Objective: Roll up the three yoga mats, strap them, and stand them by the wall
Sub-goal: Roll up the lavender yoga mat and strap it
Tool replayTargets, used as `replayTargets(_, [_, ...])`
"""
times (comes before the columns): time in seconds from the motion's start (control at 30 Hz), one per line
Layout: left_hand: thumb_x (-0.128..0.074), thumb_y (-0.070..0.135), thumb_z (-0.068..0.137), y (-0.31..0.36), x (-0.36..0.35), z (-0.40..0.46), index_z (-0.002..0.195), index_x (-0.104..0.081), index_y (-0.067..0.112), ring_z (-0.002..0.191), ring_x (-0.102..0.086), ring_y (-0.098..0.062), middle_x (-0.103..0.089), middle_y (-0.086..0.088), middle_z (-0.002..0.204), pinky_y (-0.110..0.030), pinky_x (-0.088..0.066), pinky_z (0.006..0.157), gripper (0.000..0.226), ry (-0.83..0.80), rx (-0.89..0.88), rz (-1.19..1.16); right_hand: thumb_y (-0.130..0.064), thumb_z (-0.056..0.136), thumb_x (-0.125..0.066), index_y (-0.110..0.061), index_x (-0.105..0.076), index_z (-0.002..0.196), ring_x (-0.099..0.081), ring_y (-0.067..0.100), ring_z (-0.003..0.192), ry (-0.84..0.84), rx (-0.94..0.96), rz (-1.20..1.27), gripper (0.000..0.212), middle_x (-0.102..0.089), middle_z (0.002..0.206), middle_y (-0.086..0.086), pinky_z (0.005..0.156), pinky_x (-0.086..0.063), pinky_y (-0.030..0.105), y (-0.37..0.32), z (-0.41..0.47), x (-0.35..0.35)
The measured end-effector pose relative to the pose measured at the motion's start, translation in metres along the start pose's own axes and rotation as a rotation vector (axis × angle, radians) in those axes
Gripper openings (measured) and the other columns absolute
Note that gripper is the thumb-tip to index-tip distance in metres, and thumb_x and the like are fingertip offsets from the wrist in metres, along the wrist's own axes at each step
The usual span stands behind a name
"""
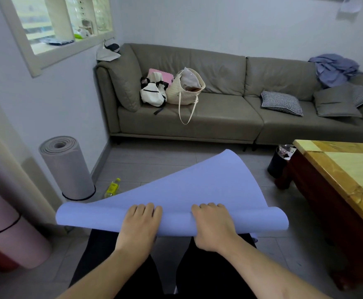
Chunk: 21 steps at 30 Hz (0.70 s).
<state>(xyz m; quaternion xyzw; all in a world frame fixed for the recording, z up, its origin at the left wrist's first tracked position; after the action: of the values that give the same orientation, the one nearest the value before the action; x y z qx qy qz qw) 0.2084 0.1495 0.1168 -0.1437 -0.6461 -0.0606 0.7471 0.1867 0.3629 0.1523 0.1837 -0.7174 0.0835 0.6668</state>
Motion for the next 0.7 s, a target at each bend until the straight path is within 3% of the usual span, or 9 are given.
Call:
replayTargets(0.1, [-0.082, 0.005, 0.037, -0.001, 0.009, 0.012, 0.091, -0.063, 0.017, 0.062, -0.056, -0.03, -0.056, -0.003, 0.075, -0.04, -0.047, 0.059, 0.058, -0.091, 0.017, -0.01, -0.022, 0.077, -0.071, -0.022, -0.052, 0.112, -0.06, 0.03, 0.103, 0.004, -0.016, 0.027, 0.039, -0.063, 0.11, 0.003, 0.079, -0.034, 0.041, 0.0, -0.001, 0.001])
replayTargets(0.2, [-0.067, 0.011, 0.078, -0.003, 0.018, 0.021, 0.122, -0.054, 0.023, 0.102, -0.063, -0.031, -0.062, -0.002, 0.112, -0.039, -0.043, 0.084, 0.048, -0.137, -0.008, 0.037, -0.022, 0.077, -0.07, -0.02, -0.052, 0.12, -0.058, 0.031, 0.105, 0.065, -0.004, 0.01, 0.047, -0.06, 0.113, 0.003, 0.085, -0.038, 0.043, 0.003, -0.003, -0.005])
replayTargets(0.27, [-0.061, 0.013, 0.085, -0.003, 0.024, 0.024, 0.124, -0.048, 0.025, 0.111, -0.061, -0.029, -0.06, 0.0, 0.121, -0.039, -0.037, 0.083, 0.043, -0.197, -0.022, 0.054, -0.022, 0.074, -0.072, -0.02, -0.053, 0.118, -0.058, 0.03, 0.098, 0.105, 0.011, 0.013, 0.048, -0.06, 0.108, 0.002, 0.08, -0.037, 0.043, 0.004, -0.006, -0.01])
replayTargets(0.33, [-0.06, 0.015, 0.086, -0.002, 0.033, 0.024, 0.121, -0.049, 0.027, 0.111, -0.062, -0.029, -0.061, 0.0, 0.121, -0.039, -0.035, 0.08, 0.038, -0.232, -0.028, 0.045, -0.025, 0.067, -0.078, -0.02, -0.056, 0.109, -0.058, 0.028, 0.086, 0.108, 0.027, 0.02, 0.048, -0.061, 0.096, 0.001, 0.072, -0.035, 0.041, 0.002, -0.009, -0.016])
replayTargets(0.5, [-0.06, 0.026, 0.088, -0.008, 0.043, 0.023, 0.118, -0.053, 0.027, 0.112, -0.064, -0.027, -0.064, -0.001, 0.12, -0.037, -0.046, 0.087, 0.031, -0.318, -0.061, -0.036, -0.027, 0.052, -0.086, -0.021, -0.056, 0.098, -0.058, 0.027, 0.07, 0.068, 0.039, -0.029, 0.055, -0.058, 0.083, 0.0, 0.063, -0.034, 0.04, -0.003, -0.012, -0.019])
replayTargets(0.6, [-0.061, 0.028, 0.084, -0.008, 0.04, 0.023, 0.115, -0.053, 0.029, 0.108, -0.064, -0.027, -0.064, 0.002, 0.116, -0.036, -0.041, 0.08, 0.031, -0.297, -0.06, -0.078, -0.024, 0.068, -0.076, -0.022, -0.054, 0.107, -0.063, 0.03, 0.088, 0.078, 0.002, -0.046, 0.045, -0.063, 0.097, 0.003, 0.072, -0.031, 0.041, -0.004, -0.009, -0.007])
replayTargets(0.7, [-0.074, 0.028, 0.07, -0.006, 0.026, 0.011, 0.111, -0.054, 0.026, 0.093, -0.06, -0.029, -0.059, 0.001, 0.104, -0.038, -0.041, 0.074, 0.046, -0.128, -0.045, -0.102, -0.022, 0.077, -0.068, -0.022, -0.052, 0.109, -0.064, 0.032, 0.1, 0.017, 0.019, -0.014, 0.037, -0.065, 0.107, 0.004, 0.077, -0.033, 0.04, -0.002, -0.003, 0.004])
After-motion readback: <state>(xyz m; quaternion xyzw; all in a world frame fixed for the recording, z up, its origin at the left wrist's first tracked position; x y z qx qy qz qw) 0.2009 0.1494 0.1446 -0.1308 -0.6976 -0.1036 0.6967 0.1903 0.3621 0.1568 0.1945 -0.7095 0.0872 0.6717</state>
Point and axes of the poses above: each hand's wrist, its own z-axis towards the middle knuckle, its own x-axis out of the back of the hand, y = z × x, the point moved 1 cm from there along z, towards the middle knuckle
